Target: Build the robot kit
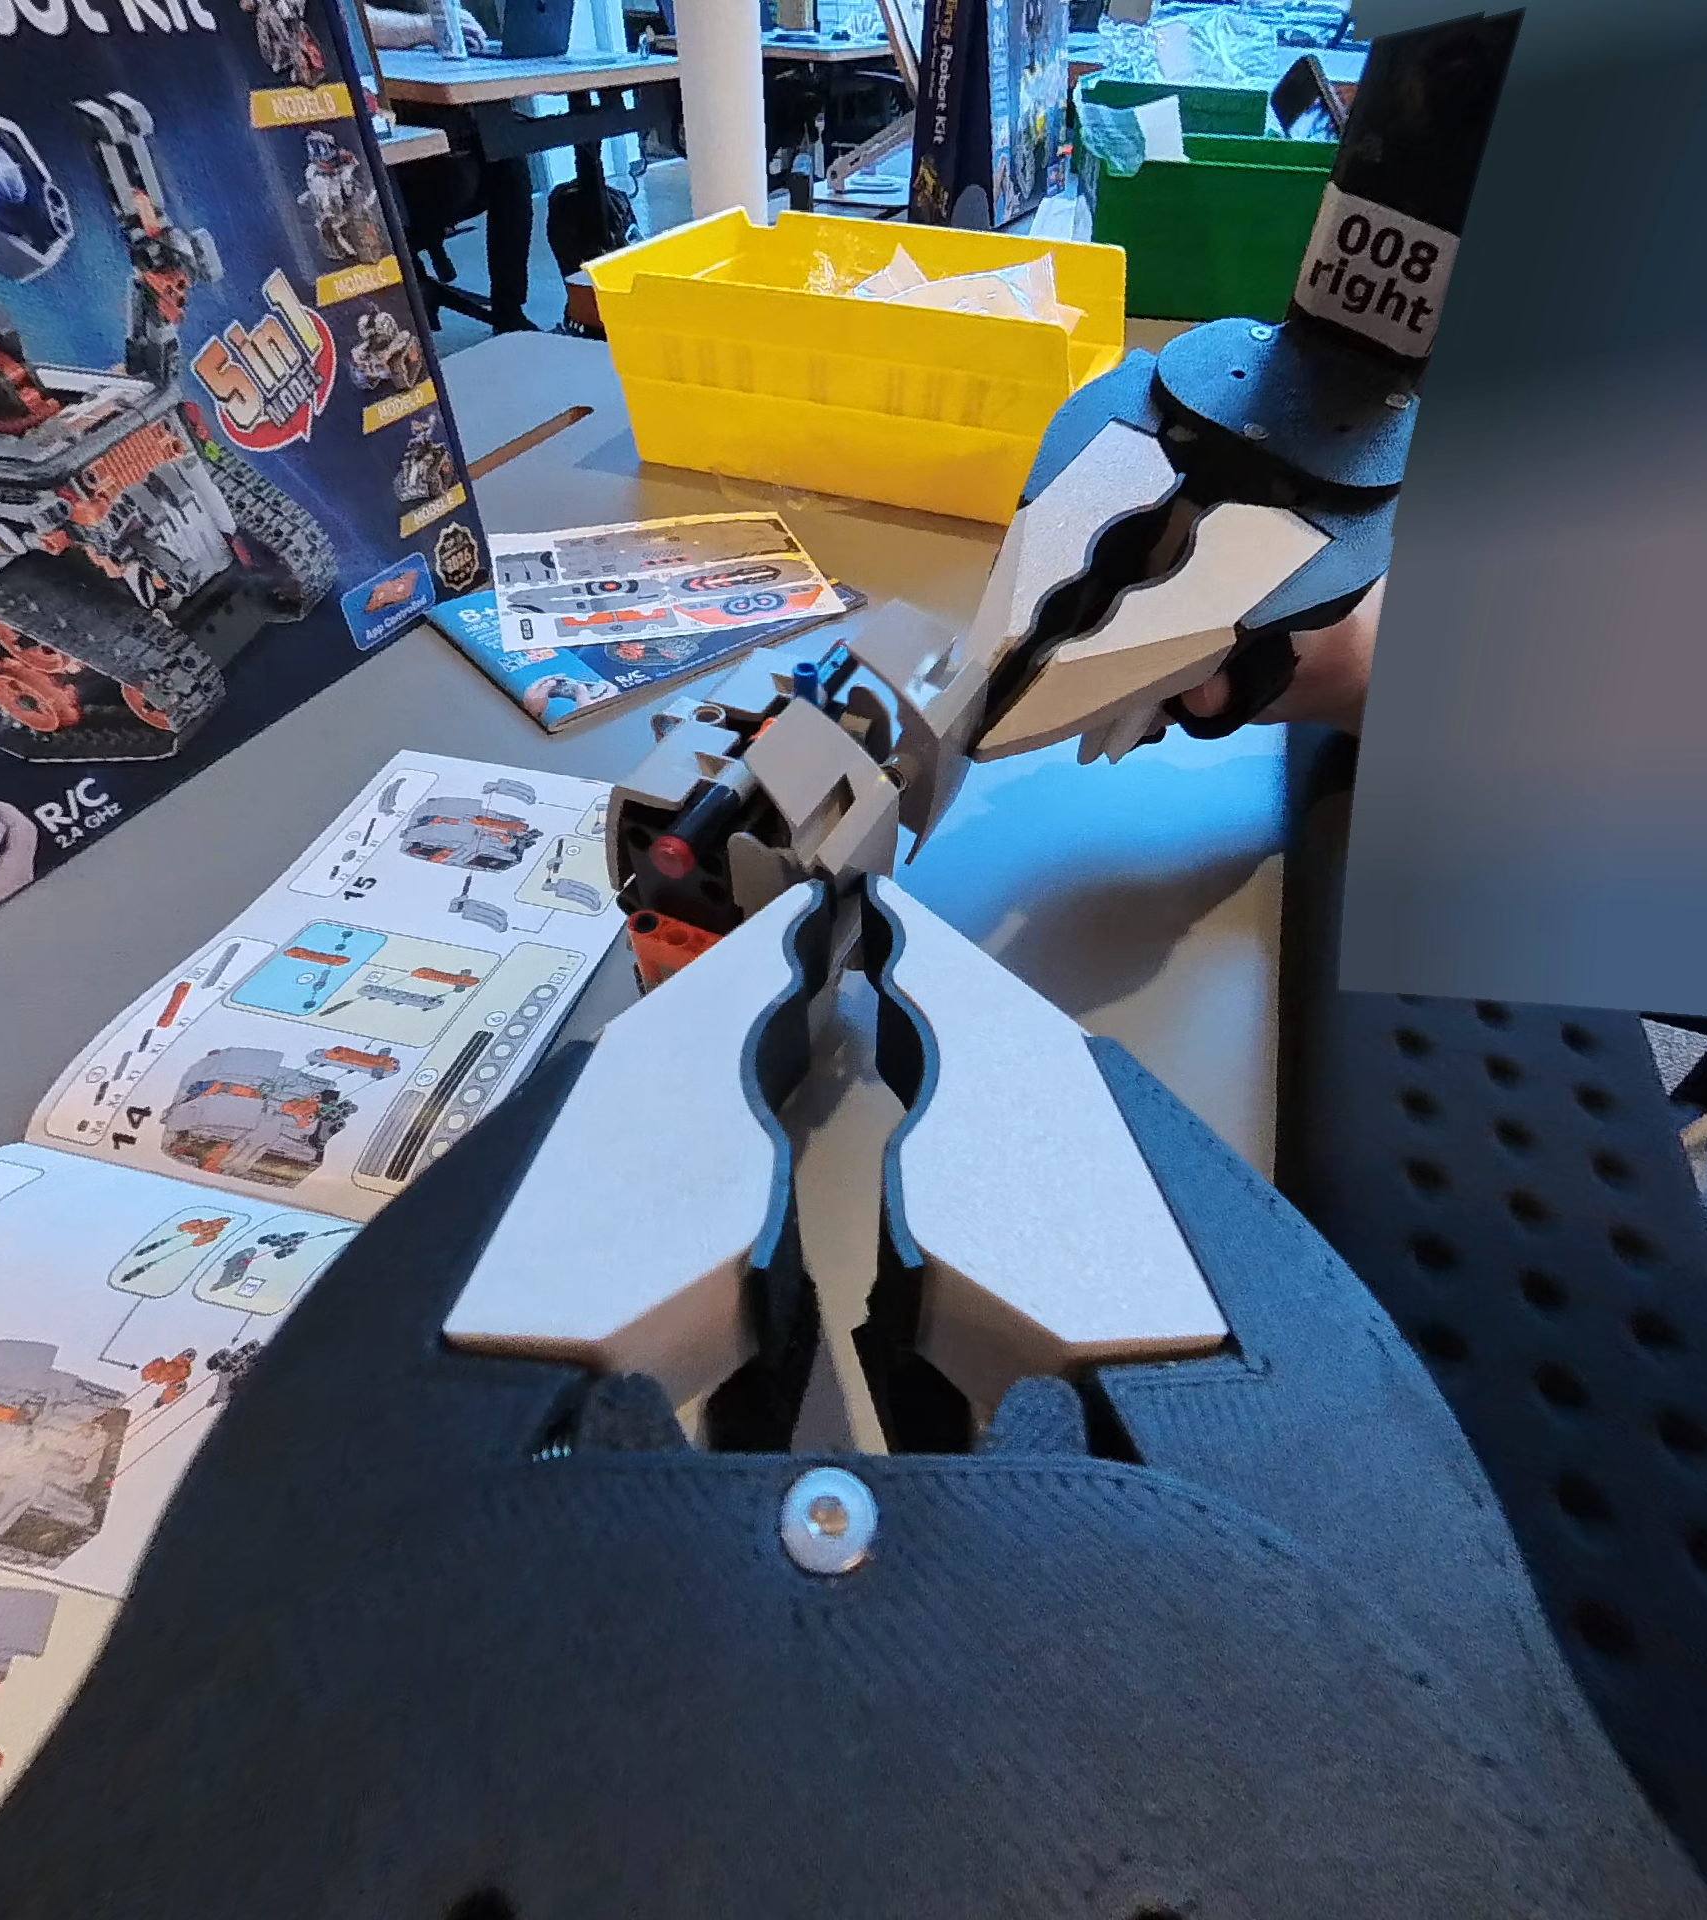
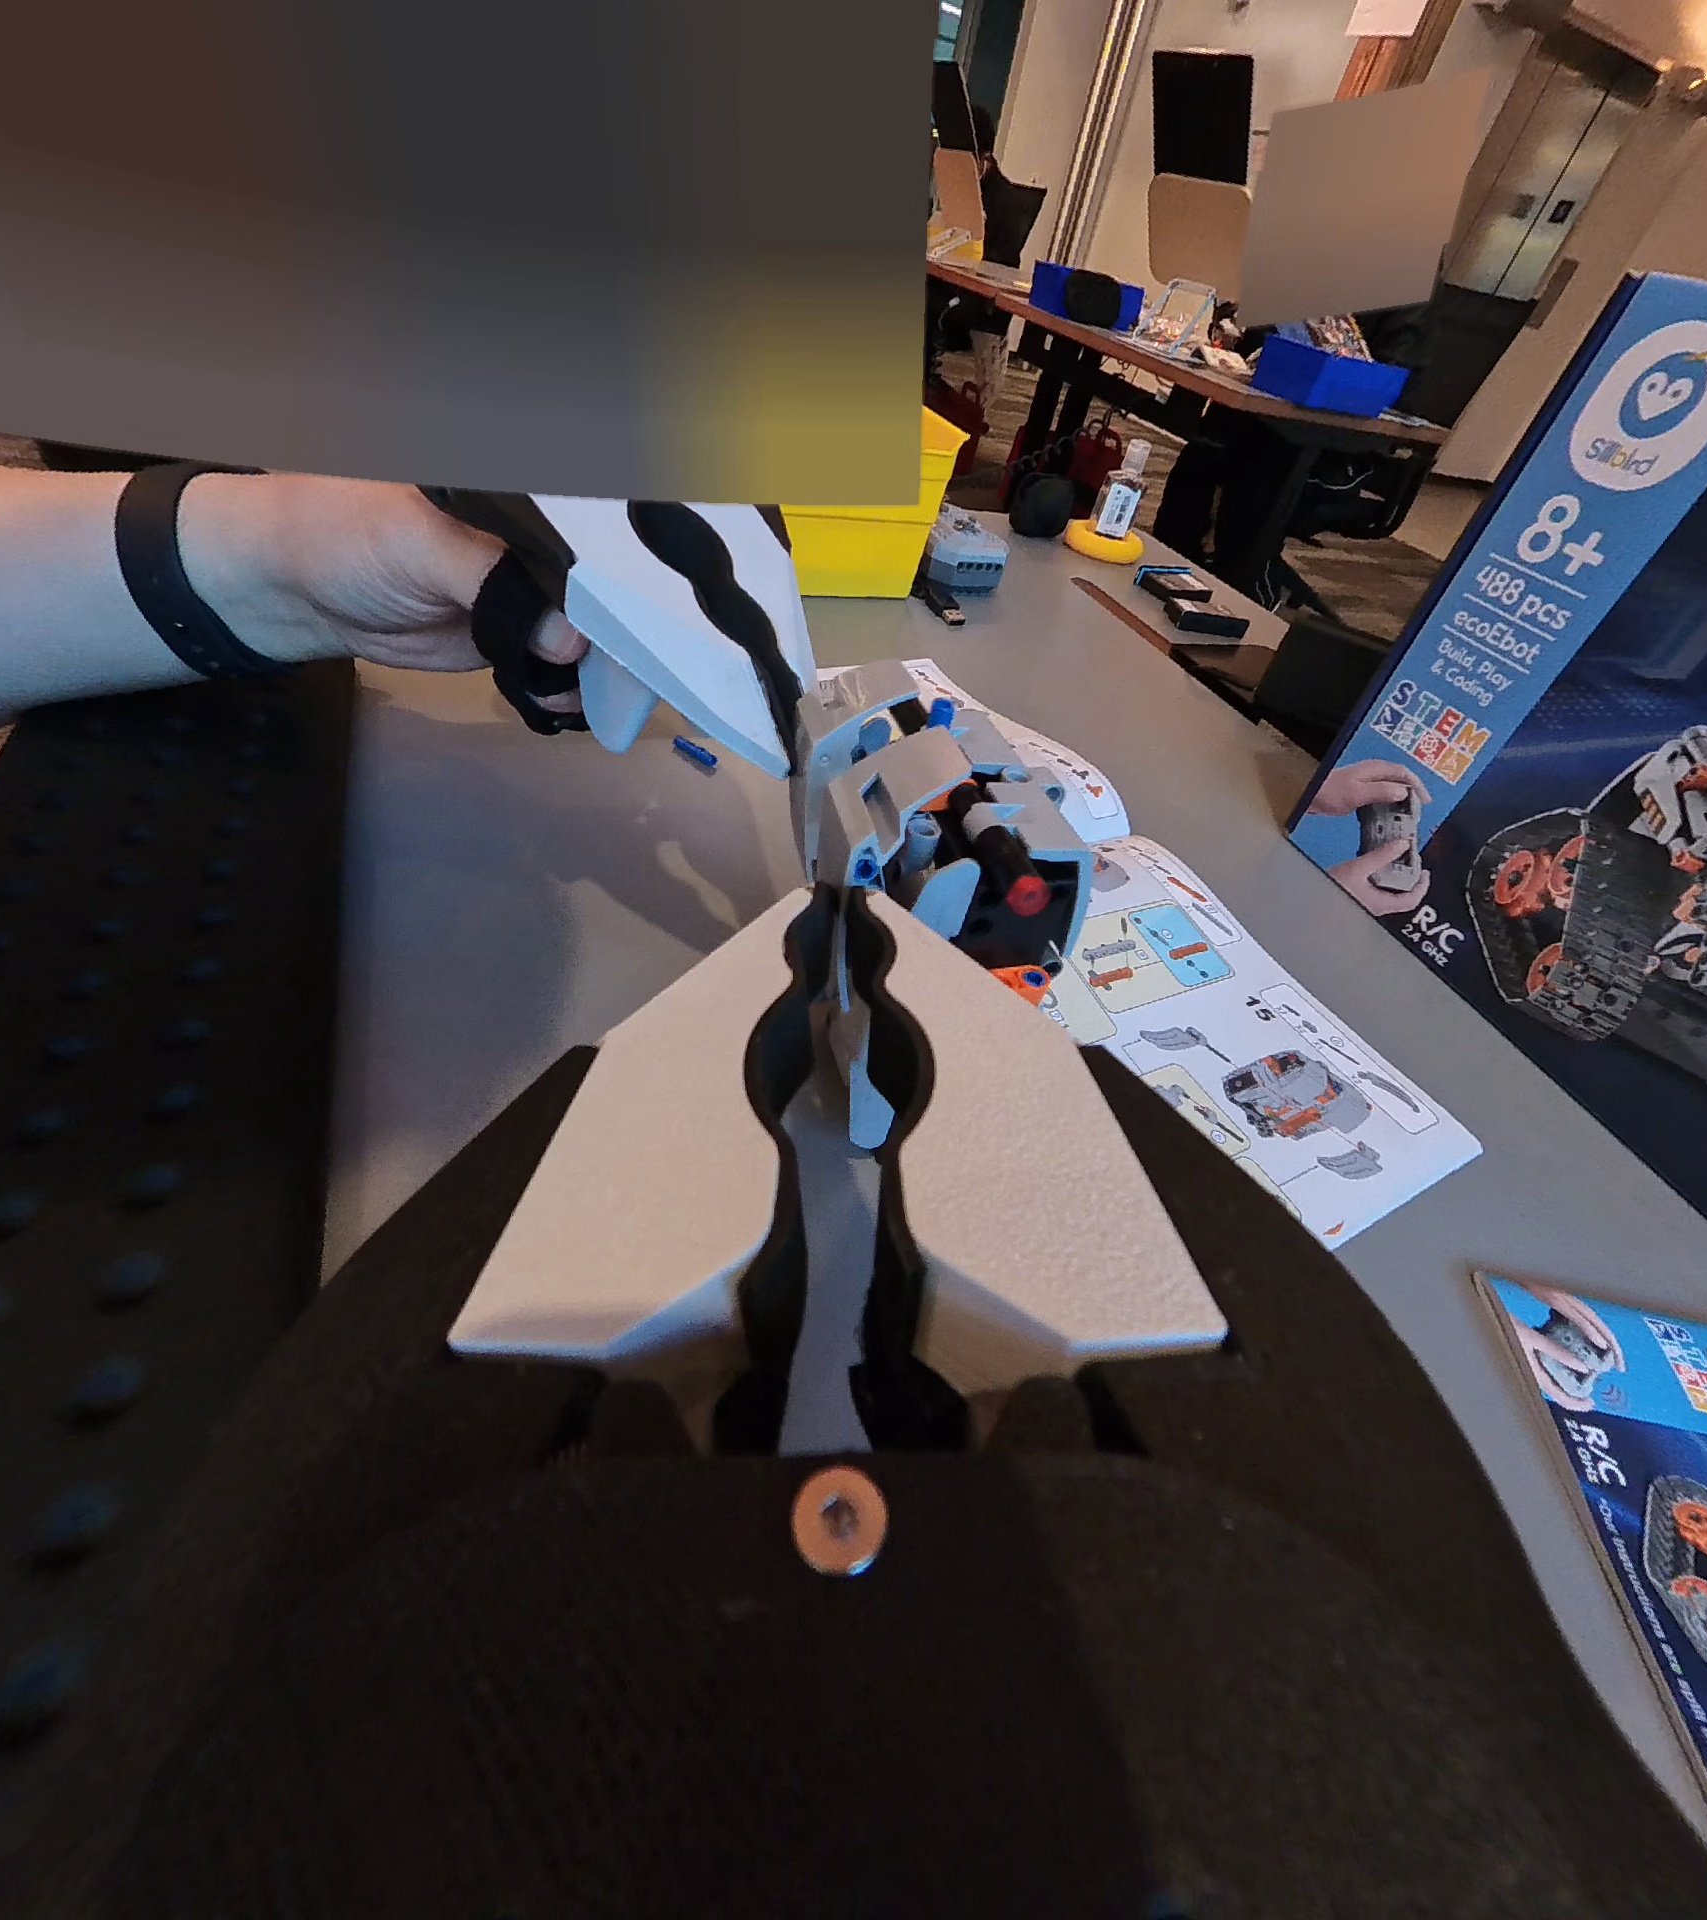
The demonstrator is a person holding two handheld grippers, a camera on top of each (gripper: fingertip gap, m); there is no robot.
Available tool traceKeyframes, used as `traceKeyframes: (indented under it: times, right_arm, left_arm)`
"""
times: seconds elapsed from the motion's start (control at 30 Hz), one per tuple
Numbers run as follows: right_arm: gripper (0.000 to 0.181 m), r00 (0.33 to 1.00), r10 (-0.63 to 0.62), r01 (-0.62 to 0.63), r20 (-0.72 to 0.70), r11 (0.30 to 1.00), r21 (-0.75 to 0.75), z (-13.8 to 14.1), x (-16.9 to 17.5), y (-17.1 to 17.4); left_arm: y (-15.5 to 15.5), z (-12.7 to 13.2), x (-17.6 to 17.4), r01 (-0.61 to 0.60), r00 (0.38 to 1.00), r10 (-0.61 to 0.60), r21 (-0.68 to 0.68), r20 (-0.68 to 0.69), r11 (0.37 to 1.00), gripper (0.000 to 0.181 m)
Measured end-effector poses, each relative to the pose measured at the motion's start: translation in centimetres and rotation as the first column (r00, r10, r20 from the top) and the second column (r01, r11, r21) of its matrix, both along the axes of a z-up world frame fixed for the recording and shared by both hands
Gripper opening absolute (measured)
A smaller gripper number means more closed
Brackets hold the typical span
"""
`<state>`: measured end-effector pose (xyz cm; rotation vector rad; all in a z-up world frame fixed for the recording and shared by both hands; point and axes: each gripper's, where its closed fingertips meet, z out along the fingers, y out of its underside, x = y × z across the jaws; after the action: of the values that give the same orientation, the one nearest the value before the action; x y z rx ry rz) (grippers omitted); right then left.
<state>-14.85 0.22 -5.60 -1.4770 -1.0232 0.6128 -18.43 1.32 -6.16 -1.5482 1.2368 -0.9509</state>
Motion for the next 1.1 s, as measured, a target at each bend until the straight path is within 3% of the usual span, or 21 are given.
traceKeyframes:
  times: [0.57, 1.1]
  right_arm:
    - [0.002, 0.998, -0.039, 0.039, 0.049, 0.999, 0.012, -0.7, 0.0, 0.8]
    - [0.027, 0.967, -0.185, 0.137, 0.178, 0.959, 0.249, -0.7, 0.0, 1.7]
  left_arm:
    - [0.5, -0.3, -0.2, -0.044, 0.999, 0.043, -0.031, -0.004, 0.999, 0.003]
    - [1.2, -0.1, 0.0, -0.107, 0.994, 0.107, -0.047, 0.000, 0.993, 0.002]
